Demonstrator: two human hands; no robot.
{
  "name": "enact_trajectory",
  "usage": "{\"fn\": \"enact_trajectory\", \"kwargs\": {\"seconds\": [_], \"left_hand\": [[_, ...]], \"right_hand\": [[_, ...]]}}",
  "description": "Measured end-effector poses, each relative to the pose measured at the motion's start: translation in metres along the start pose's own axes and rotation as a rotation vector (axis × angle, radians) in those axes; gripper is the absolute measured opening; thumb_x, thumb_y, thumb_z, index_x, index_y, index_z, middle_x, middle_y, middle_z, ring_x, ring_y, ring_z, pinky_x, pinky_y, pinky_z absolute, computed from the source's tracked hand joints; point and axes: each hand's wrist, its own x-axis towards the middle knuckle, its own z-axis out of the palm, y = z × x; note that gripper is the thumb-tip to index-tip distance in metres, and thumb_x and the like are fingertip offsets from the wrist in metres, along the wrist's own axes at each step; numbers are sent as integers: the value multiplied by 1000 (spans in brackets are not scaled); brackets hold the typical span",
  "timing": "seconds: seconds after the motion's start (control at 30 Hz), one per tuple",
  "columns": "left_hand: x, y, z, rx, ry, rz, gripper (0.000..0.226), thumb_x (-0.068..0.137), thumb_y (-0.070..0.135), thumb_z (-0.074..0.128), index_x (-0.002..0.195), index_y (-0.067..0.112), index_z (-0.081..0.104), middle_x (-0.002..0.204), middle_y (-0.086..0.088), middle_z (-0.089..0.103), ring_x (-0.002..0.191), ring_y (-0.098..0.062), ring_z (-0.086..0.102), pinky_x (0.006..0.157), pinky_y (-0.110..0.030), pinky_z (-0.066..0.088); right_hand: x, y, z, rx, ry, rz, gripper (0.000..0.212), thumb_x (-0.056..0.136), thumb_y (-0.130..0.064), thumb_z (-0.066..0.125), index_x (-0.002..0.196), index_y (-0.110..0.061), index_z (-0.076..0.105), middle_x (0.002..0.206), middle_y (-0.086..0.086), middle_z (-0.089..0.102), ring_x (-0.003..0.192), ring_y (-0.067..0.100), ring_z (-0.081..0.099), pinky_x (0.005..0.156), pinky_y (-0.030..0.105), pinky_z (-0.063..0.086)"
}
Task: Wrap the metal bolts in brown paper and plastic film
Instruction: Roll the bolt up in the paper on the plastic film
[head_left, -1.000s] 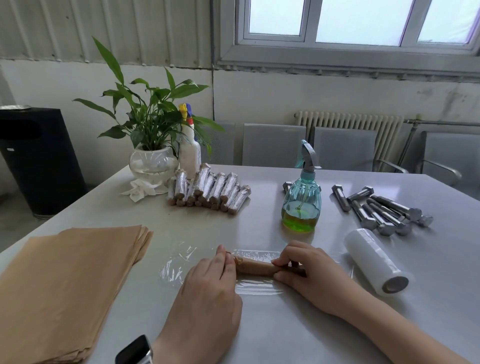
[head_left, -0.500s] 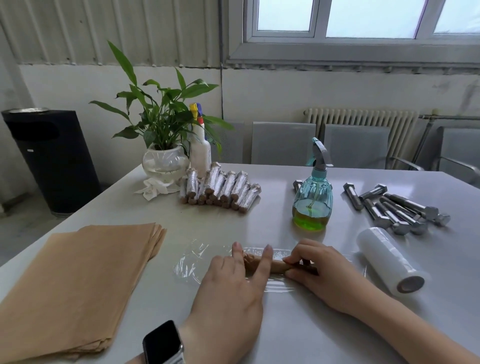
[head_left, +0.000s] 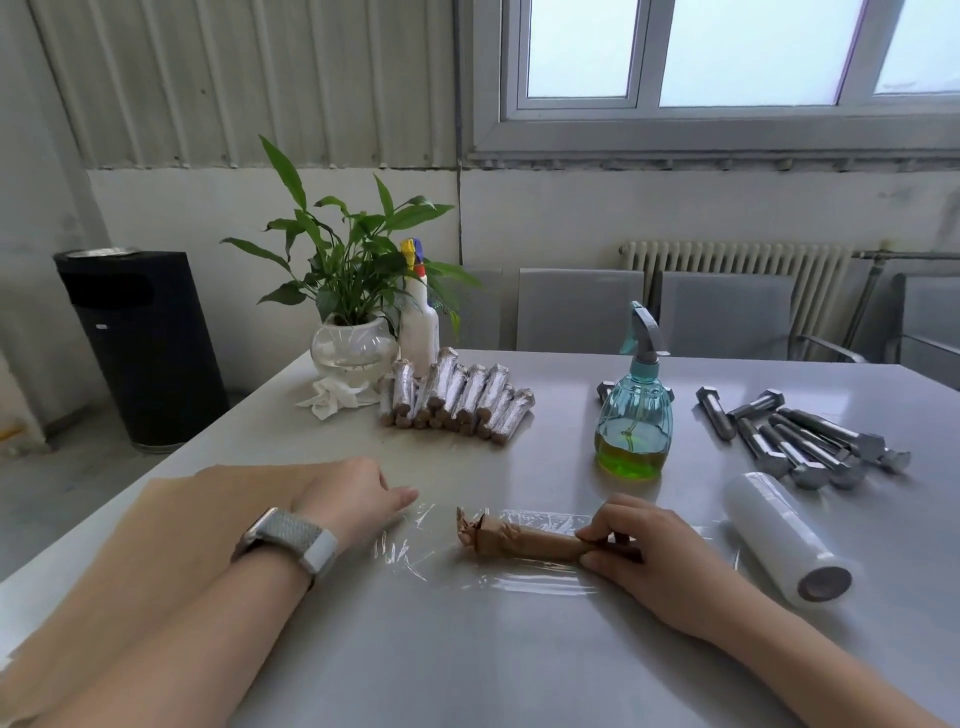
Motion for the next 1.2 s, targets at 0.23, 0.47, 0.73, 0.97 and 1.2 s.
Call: {"fn": "enact_trajectory", "kwargs": {"seconds": [0.23, 0.47, 0.73, 0.97, 1.2], "left_hand": [[-5, 10, 16, 29, 101, 50, 34, 95, 49, 54, 73, 24, 59, 100, 0, 65, 113, -23, 51, 87, -33, 47], [-9, 4, 16, -229, 116, 38, 26, 98, 45, 48, 82, 25, 50, 83, 5, 62, 96, -26, 59, 77, -35, 47], [-13, 6, 18, -326, 198, 68, 23, 99, 36, 52, 82, 19, 51, 77, 3, 59, 83, -22, 54, 71, -33, 39], [-1, 31, -10, -815, 11, 22, 27, 98, 29, 57, 79, 11, 51, 57, -4, 47, 33, -10, 35, 34, -14, 24], [-17, 127, 2, -1049, -358, 134, 23, 102, 24, 51, 83, 12, 46, 54, -2, 46, 27, -6, 32, 33, -10, 23]], "right_hand": [[1, 0, 1, -17, 10, -31, 8, 84, -23, 75, 91, -26, 71, 88, -19, 57, 82, -3, 54, 73, 9, 39], [5, 2, -1, -31, 39, -58, 14, 85, -18, 74, 97, -24, 73, 92, -17, 58, 83, -5, 51, 74, 8, 37], [2, 10, -5, -29, 5, -10, 13, 85, -22, 75, 95, -29, 71, 91, -19, 58, 84, -5, 52, 74, 8, 37], [3, 10, -5, -10, -7, 18, 11, 85, -24, 74, 94, -29, 72, 90, -20, 57, 88, -9, 51, 73, 7, 36], [5, 8, -8, -6, -36, 17, 12, 86, -23, 73, 97, -27, 73, 89, -19, 55, 86, -6, 51, 73, 7, 37]]}}
